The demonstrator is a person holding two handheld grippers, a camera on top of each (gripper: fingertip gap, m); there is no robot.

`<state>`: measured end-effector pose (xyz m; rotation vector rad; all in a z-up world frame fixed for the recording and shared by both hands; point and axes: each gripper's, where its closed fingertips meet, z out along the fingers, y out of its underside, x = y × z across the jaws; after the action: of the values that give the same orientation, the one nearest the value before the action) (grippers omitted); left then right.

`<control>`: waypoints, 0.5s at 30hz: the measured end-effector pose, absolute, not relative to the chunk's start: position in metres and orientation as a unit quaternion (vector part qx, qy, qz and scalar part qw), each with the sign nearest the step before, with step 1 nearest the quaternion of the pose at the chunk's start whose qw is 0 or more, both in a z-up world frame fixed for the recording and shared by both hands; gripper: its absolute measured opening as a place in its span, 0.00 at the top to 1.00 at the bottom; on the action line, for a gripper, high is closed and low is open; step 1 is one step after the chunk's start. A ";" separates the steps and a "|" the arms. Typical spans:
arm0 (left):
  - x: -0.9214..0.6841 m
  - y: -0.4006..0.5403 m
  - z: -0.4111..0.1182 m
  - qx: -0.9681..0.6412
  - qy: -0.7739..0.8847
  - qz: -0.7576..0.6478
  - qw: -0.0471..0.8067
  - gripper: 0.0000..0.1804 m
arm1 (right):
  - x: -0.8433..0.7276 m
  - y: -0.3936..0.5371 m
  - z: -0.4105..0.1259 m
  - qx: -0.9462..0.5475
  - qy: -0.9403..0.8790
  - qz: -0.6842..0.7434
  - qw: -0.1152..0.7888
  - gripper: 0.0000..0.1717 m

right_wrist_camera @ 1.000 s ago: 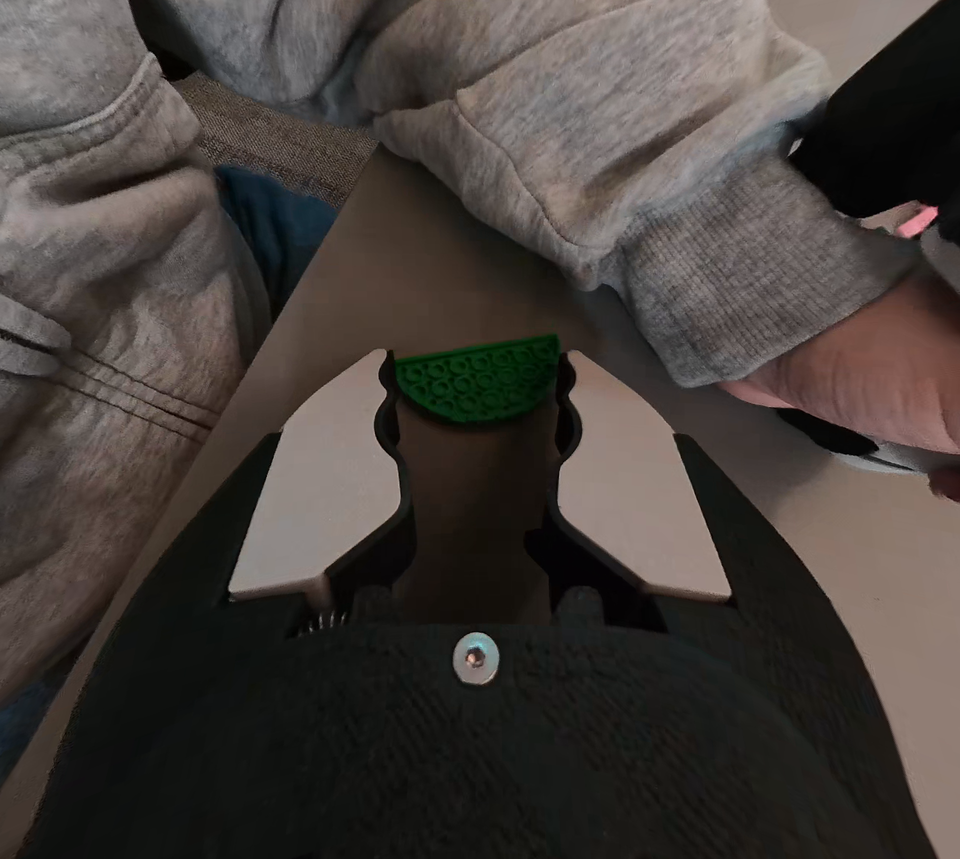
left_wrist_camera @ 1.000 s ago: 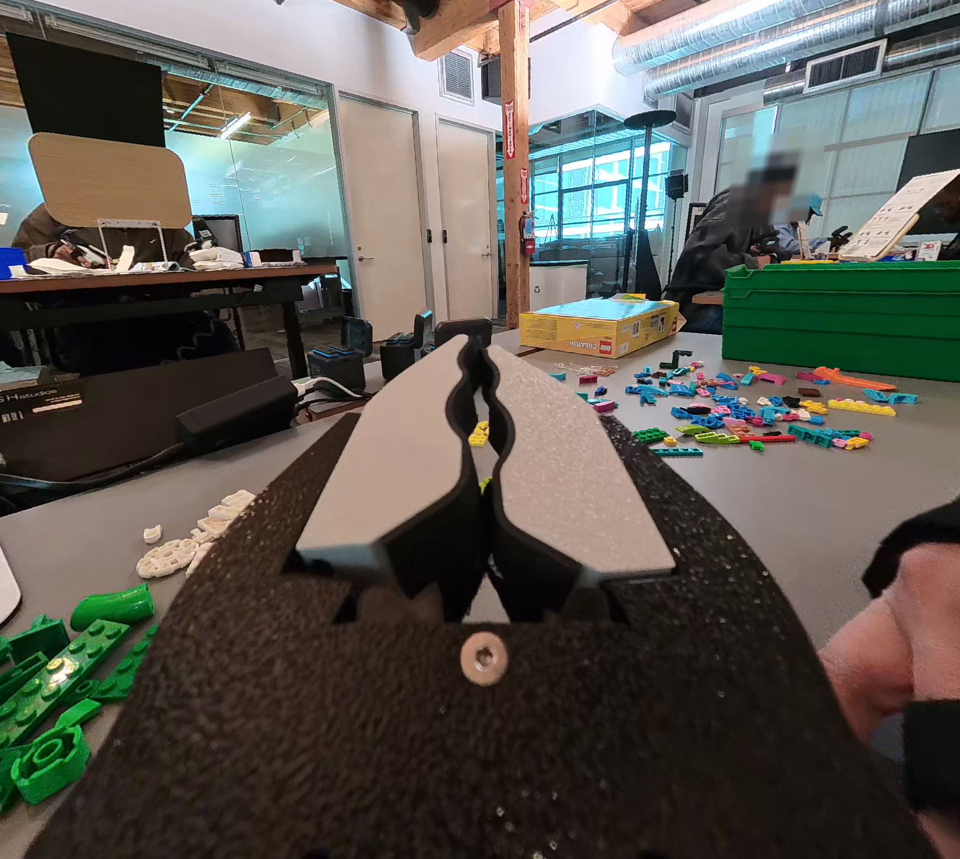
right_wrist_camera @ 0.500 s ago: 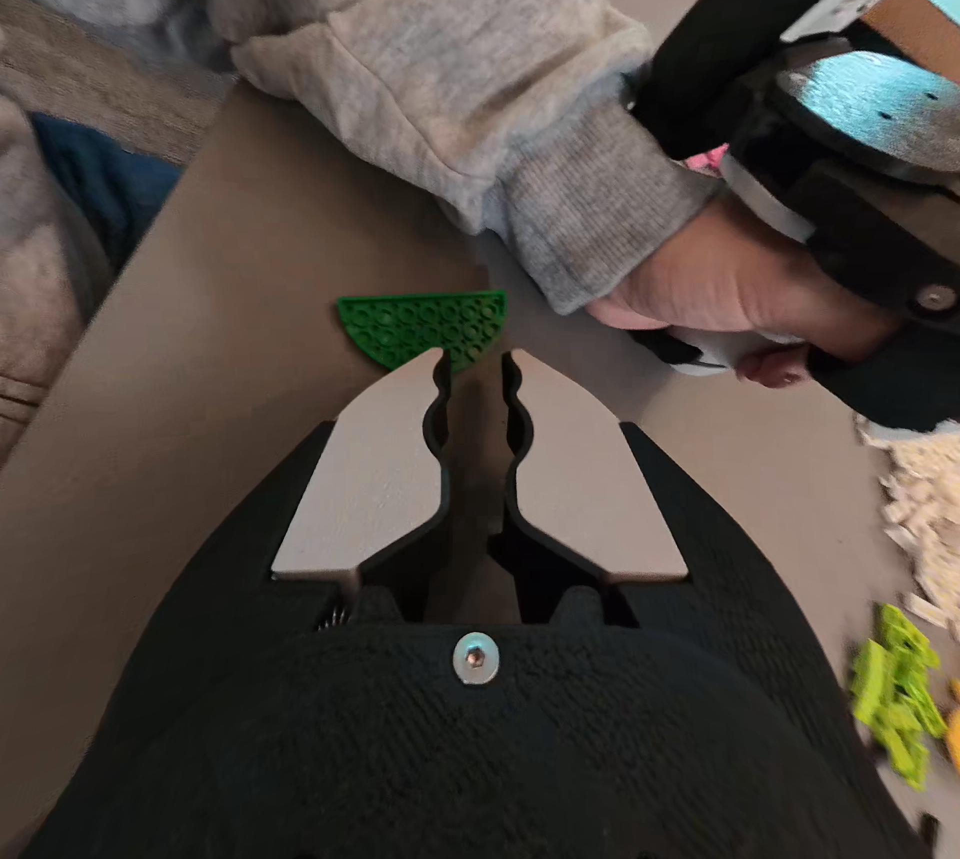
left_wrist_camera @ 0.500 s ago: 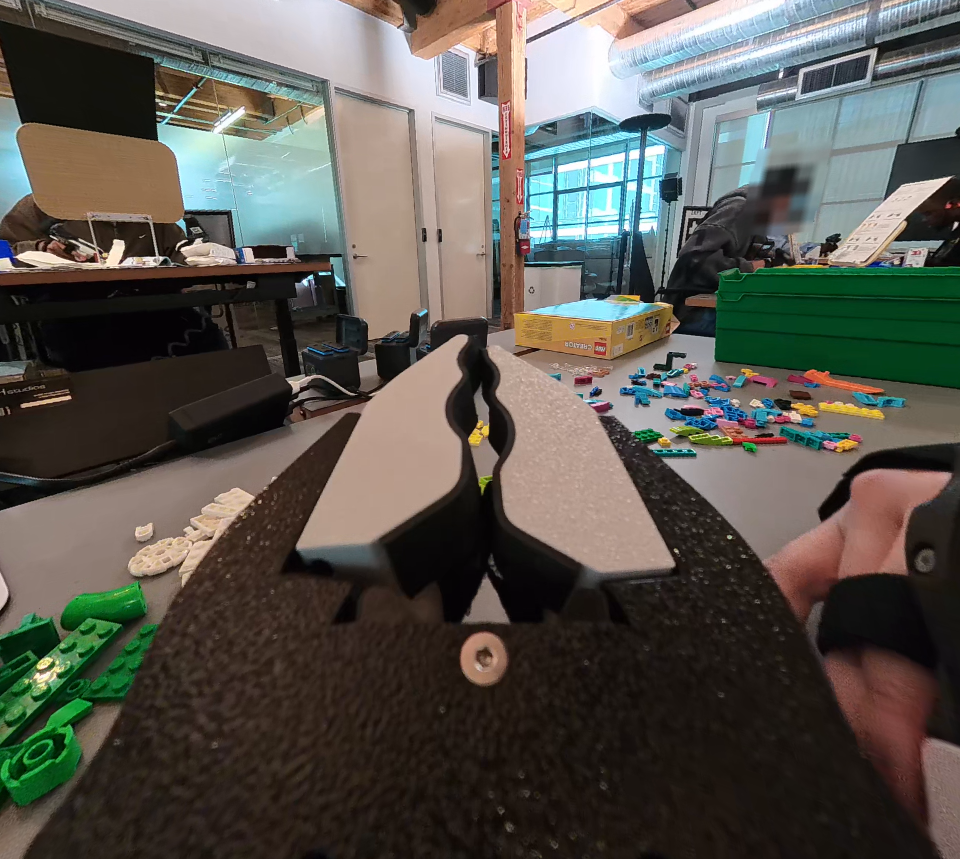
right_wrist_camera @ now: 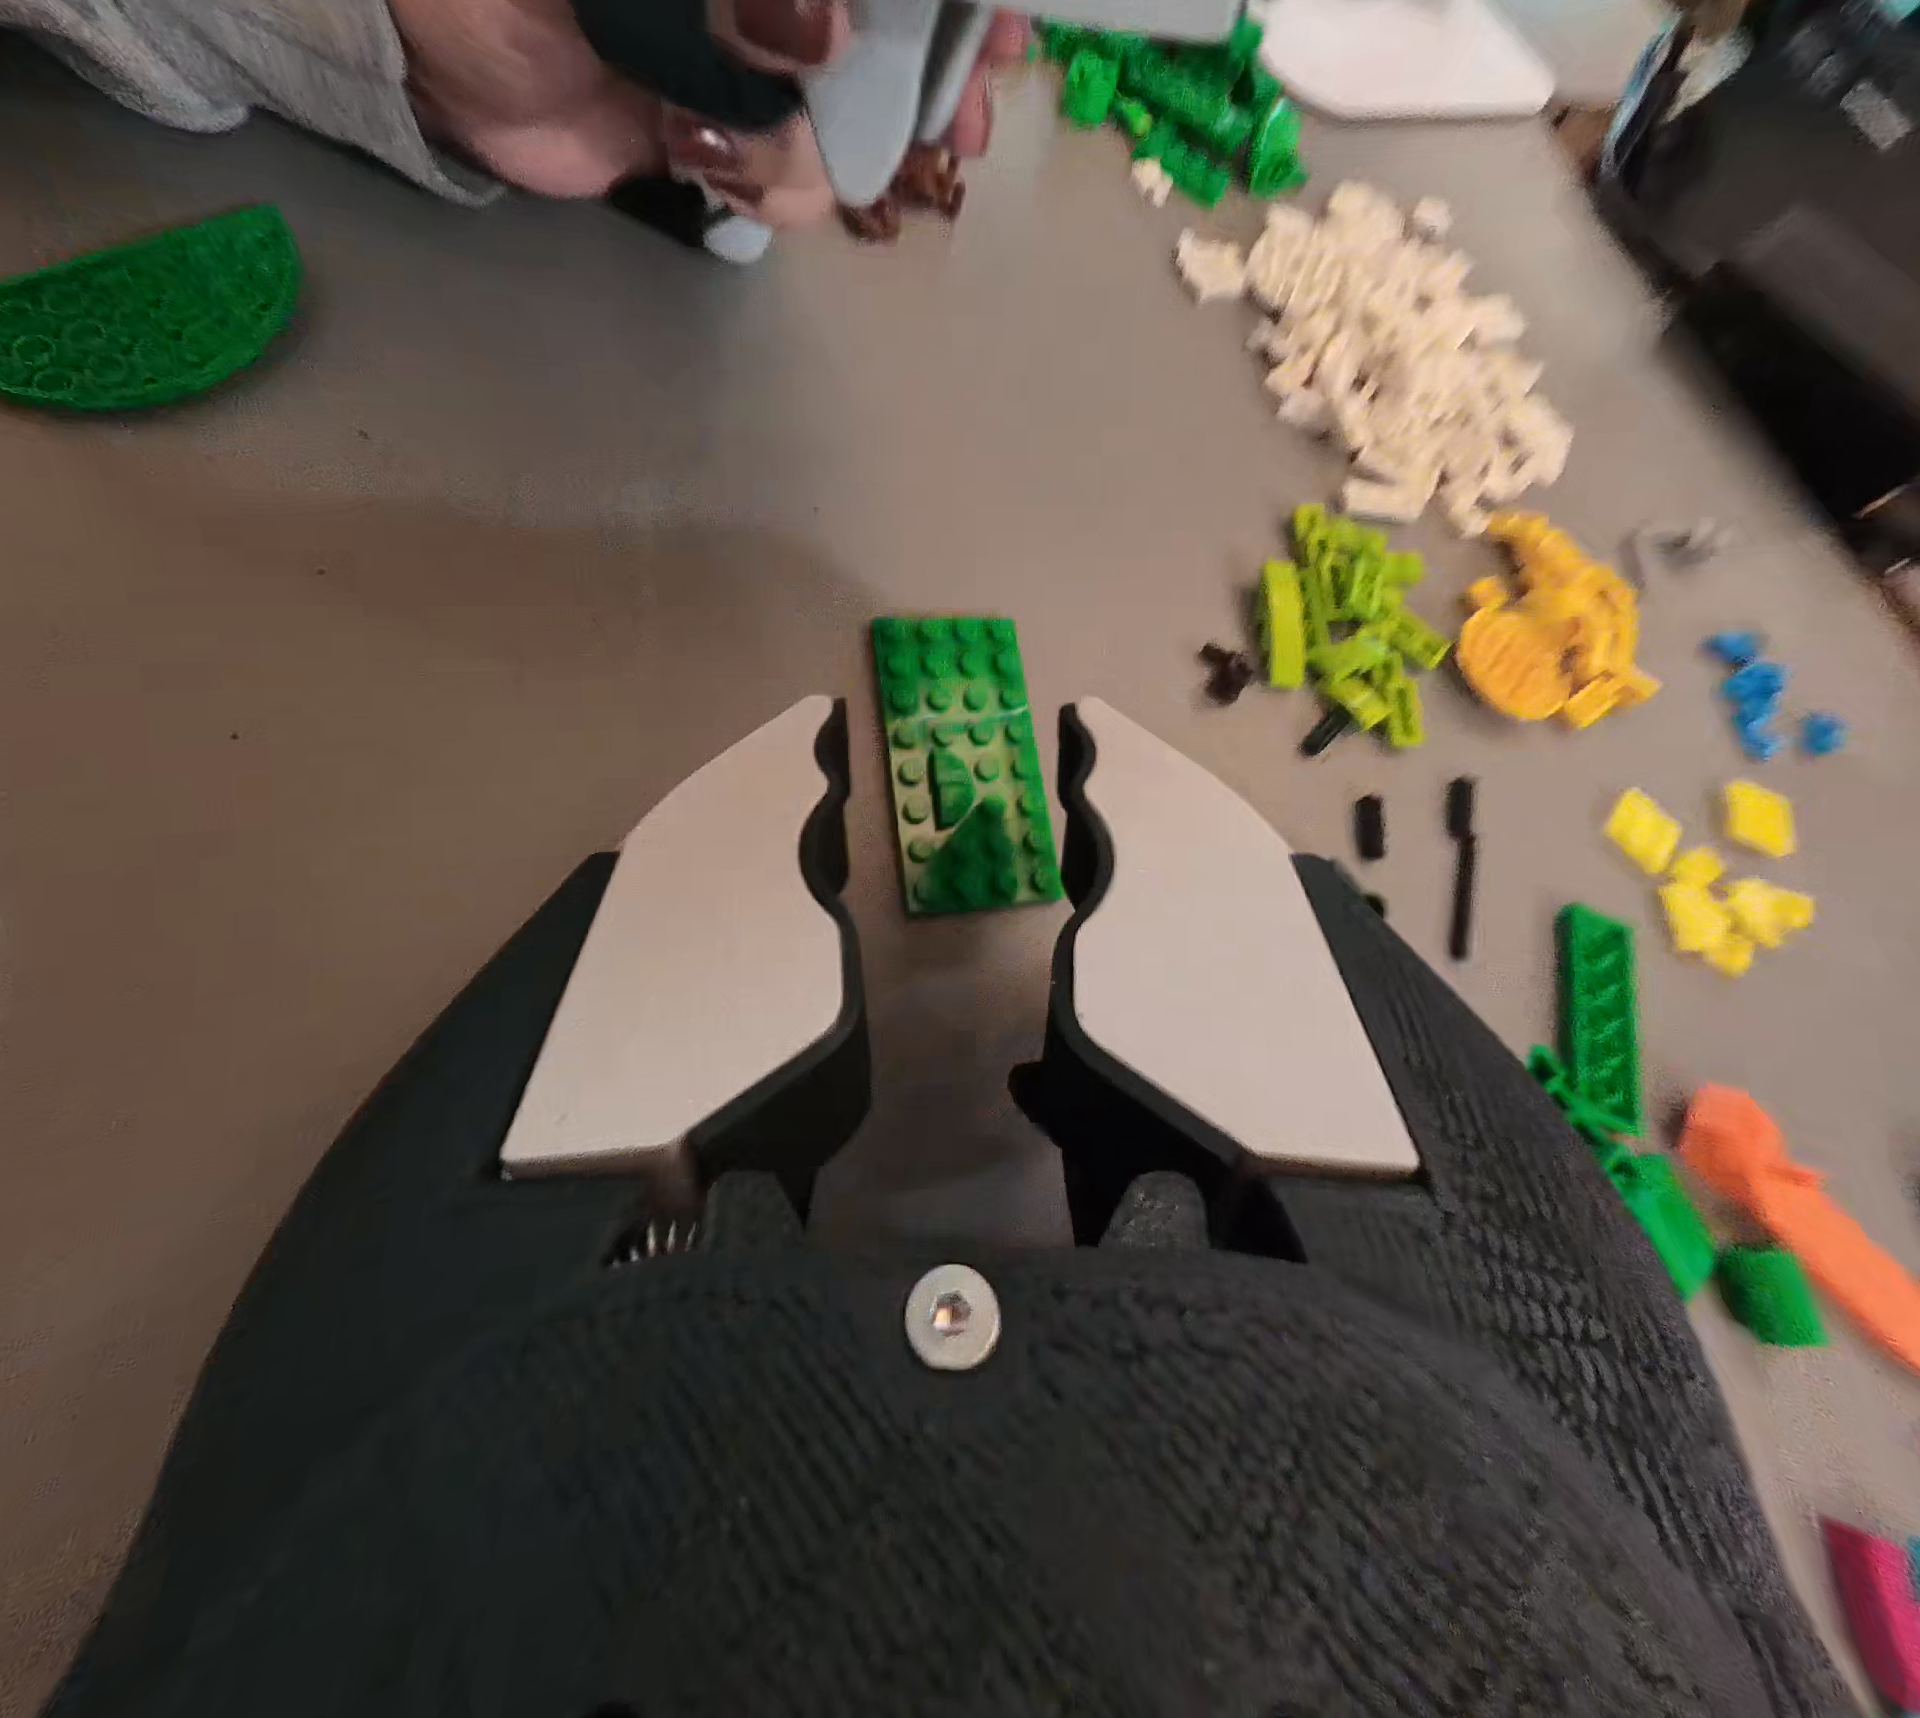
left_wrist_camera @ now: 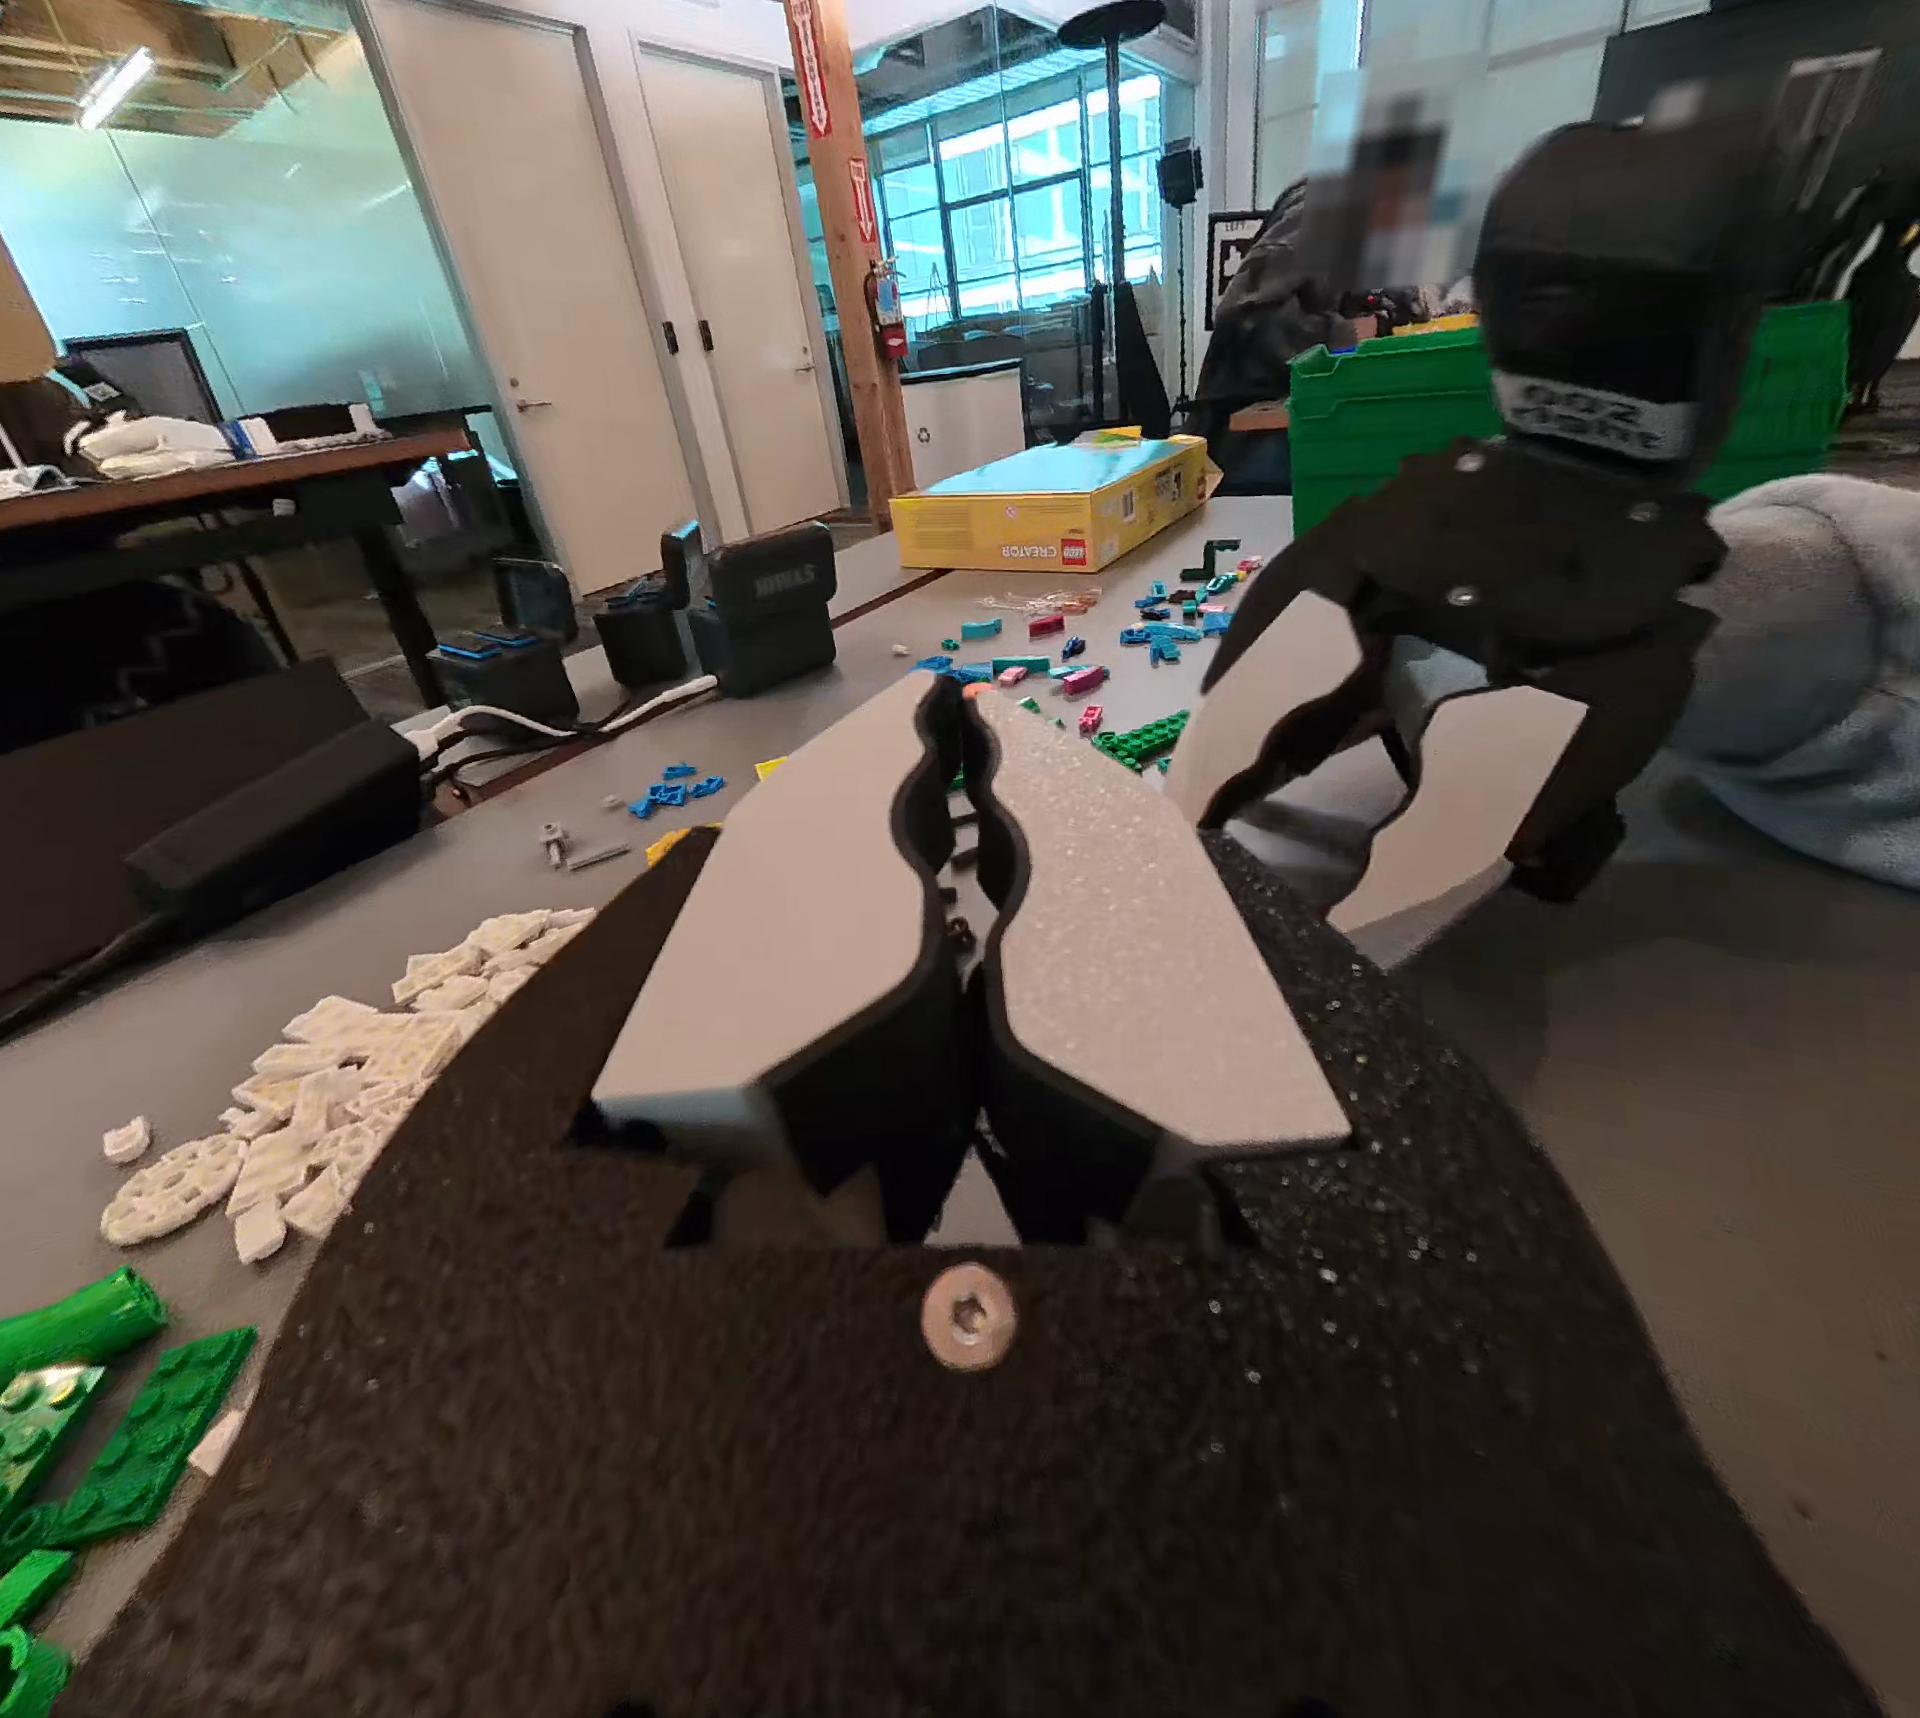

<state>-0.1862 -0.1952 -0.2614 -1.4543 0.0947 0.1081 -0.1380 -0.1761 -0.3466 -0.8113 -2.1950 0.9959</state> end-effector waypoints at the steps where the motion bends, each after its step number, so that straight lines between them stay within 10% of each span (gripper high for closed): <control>1: -0.184 -0.194 -0.263 -0.667 0.050 0.050 0.741 1.00 | -0.138 -0.174 -0.351 -0.315 -0.827 0.371 0.283 0.75; 15: -0.158 -0.186 -0.278 -0.685 0.148 0.120 0.704 1.00 | -0.142 -0.167 -0.368 -0.366 -0.850 0.319 0.205 0.82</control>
<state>-0.1582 -0.1860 -0.2777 -1.5228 0.3295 0.2662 -0.1421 -0.1674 -0.3681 -1.0195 -2.3698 0.8900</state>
